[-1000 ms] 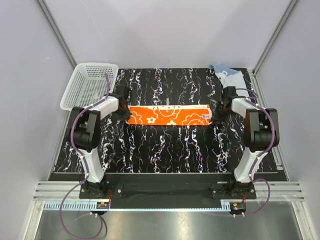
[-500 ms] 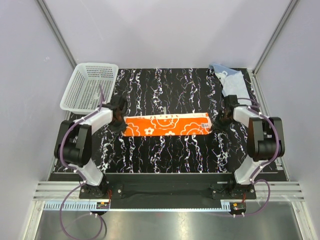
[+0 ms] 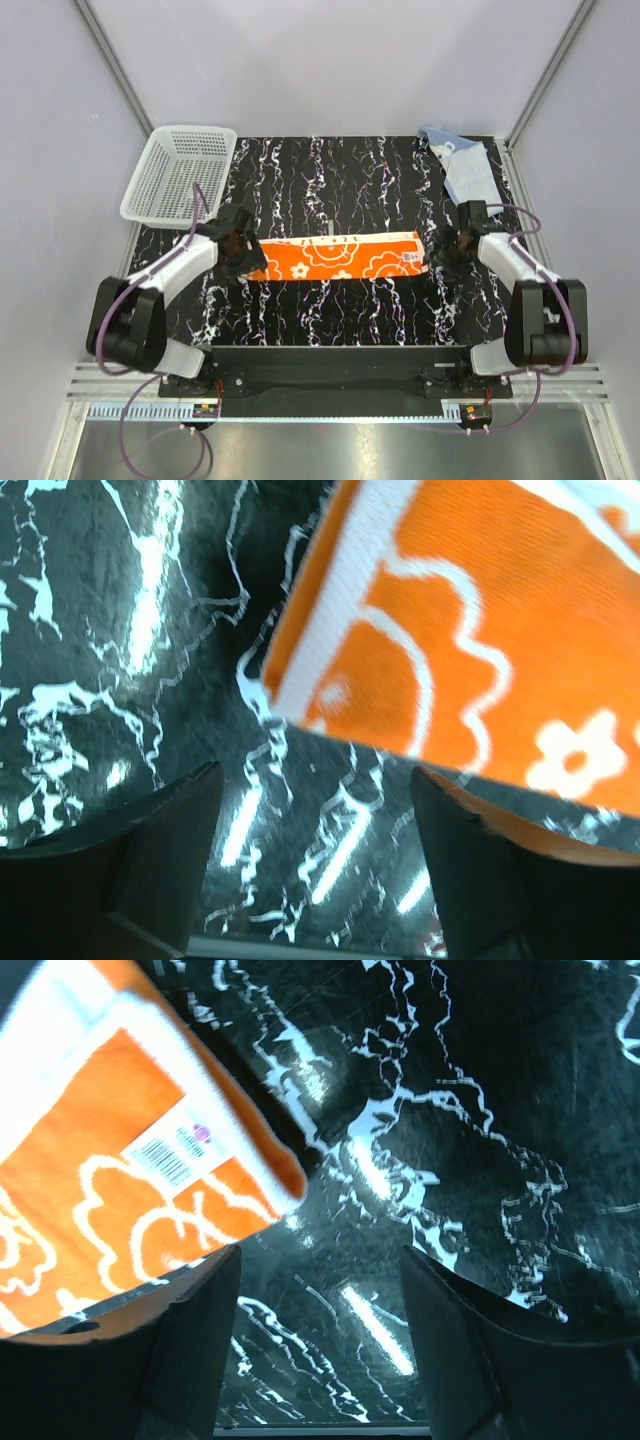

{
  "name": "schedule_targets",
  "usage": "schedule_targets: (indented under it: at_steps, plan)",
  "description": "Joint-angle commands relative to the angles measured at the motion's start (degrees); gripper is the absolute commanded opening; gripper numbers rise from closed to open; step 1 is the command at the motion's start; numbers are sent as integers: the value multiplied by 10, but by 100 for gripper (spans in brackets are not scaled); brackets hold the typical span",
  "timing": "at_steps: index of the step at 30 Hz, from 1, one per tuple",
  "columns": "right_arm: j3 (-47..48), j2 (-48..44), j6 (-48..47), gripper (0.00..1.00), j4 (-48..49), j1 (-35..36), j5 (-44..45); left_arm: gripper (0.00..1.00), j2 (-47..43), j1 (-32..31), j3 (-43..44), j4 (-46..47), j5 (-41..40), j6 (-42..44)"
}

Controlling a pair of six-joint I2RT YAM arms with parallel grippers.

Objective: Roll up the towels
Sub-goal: Fold the towel

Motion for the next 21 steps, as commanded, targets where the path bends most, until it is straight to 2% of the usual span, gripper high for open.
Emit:
schedule_targets:
  at_steps: [1,2,5,11,14,21]
  plan:
    - [-15,-61,17,70,3,-2,19,84,-60,-3,21,-28,18,23]
    - [-26,-77,24,68,9,-2,10,88,-69,-3,35,-42,18,31]
    - [-46,-89,42,59,36,-2,2,92,-108,-3,48,-61,14,67]
    - [-52,-37,62,50,74,-2,-21,93,-187,-2,44,-66,-20,130]
    - [-55,-18,69,48,92,-2,-26,93,-211,-2,27,-58,-41,138]
    - [-48,18,71,44,116,-2,-26,93,-213,-2,22,-44,-29,138]
